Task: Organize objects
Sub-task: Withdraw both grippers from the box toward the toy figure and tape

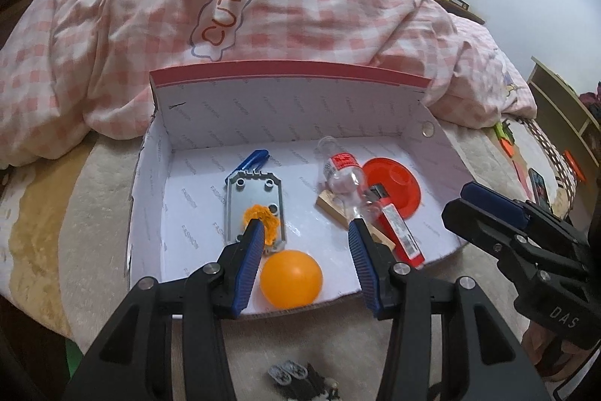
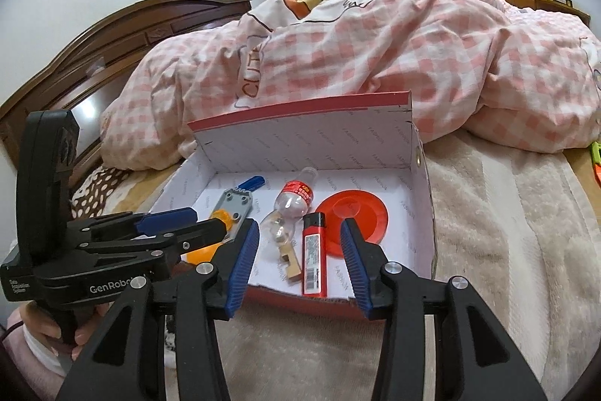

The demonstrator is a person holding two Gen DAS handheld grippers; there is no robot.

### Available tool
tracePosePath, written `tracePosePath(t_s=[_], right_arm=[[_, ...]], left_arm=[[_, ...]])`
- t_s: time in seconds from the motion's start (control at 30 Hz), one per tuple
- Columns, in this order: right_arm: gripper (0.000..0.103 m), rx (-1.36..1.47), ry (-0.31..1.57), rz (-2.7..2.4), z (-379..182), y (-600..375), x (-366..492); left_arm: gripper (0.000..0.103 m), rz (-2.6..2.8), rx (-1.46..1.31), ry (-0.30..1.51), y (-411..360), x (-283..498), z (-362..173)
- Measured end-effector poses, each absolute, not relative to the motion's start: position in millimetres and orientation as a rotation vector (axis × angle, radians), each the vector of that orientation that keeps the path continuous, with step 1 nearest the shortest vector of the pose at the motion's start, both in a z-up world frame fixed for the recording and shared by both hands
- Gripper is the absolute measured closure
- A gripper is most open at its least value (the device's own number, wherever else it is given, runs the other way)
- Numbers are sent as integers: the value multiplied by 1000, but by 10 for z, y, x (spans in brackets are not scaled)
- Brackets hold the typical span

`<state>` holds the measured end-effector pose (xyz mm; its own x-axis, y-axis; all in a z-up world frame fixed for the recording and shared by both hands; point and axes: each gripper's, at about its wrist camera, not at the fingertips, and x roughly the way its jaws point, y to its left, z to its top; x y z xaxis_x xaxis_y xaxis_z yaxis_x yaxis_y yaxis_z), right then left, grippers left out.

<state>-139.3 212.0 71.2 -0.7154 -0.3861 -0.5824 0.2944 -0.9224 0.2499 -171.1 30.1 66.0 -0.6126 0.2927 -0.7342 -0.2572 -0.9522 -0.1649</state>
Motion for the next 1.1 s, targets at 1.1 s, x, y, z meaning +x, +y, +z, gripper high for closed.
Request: tracePosePath(t_s=[1.1], right_arm=[[57, 902, -192, -2577, 727, 2116, -495]], left_arm=[[56, 2542, -1125, -3, 362, -775, 717]])
